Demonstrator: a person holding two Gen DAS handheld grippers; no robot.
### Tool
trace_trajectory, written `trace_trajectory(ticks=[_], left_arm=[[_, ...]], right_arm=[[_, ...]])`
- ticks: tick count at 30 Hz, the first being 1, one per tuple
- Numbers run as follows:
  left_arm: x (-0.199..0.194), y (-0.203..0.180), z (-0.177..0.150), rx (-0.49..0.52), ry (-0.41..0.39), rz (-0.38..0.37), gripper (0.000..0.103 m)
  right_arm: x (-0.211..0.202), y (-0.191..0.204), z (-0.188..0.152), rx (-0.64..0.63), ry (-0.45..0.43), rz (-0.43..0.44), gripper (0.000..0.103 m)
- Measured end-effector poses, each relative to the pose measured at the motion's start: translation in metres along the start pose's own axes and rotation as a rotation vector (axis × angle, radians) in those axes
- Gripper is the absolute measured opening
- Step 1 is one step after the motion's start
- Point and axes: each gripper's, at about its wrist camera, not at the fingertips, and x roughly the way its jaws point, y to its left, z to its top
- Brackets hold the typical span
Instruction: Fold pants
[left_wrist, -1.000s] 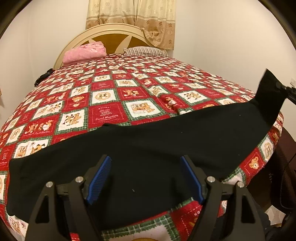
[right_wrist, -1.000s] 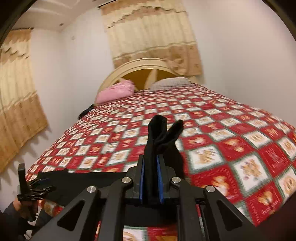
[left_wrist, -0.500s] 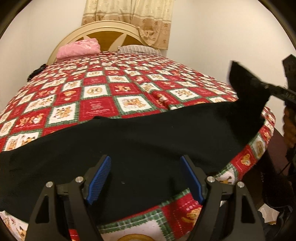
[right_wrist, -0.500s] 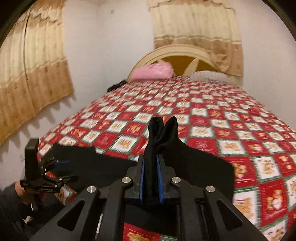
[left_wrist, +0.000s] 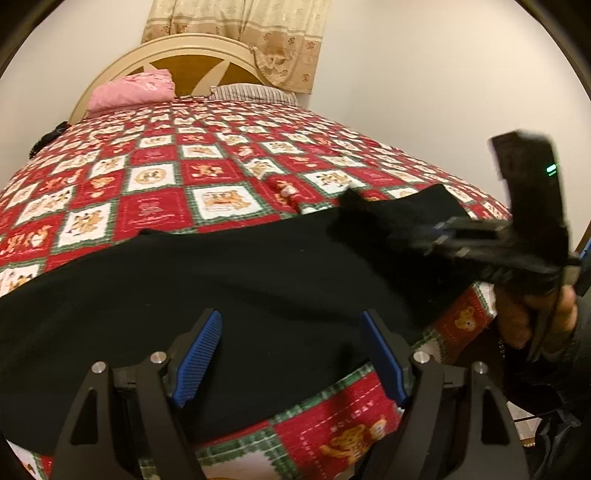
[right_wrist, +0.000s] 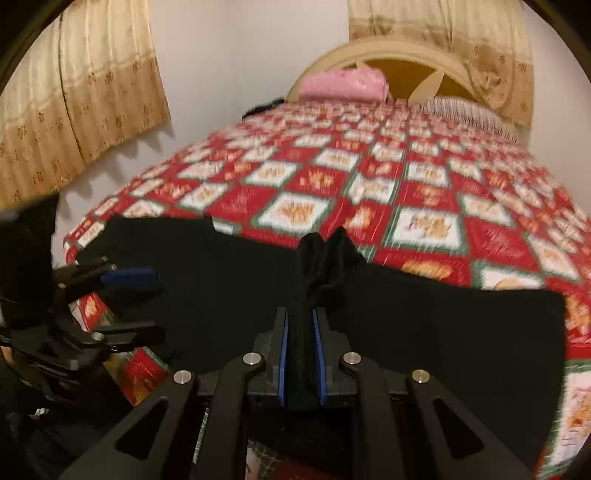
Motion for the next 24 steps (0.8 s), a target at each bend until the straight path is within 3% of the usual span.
trace_trajectory(ticks=[2, 6, 9, 19, 24], left_arm=[[0.002, -0.004, 0.002, 0.004, 0.004, -0.009, 0.08], [0.006, -0.007, 0.006, -0.003, 0.014, -0.041, 0.08], [0.013, -0.015, 0.011, -0.003, 0.025, -0.069, 0.08], [0.046, -0.043, 0.029, -0.017, 0.086, -0.154, 0.08], [0.065, -0.05, 0.041, -0.042, 0.114, -0.164, 0.08]], right_arm=[[0.01, -0.003, -0.004, 0.014, 0.051, 0.029, 0.02], [-0.015, -0.004, -0.009, 0.014, 0.019, 0.117, 0.04], [-0.041, -0.012, -0.013, 0.024, -0.034, 0.155, 0.041], [-0.098, -0.057, -0.041, 0.128, -0.257, 0.011, 0.041], [-0.108, -0.072, -0.044, 0.18, -0.33, 0.0, 0.051]])
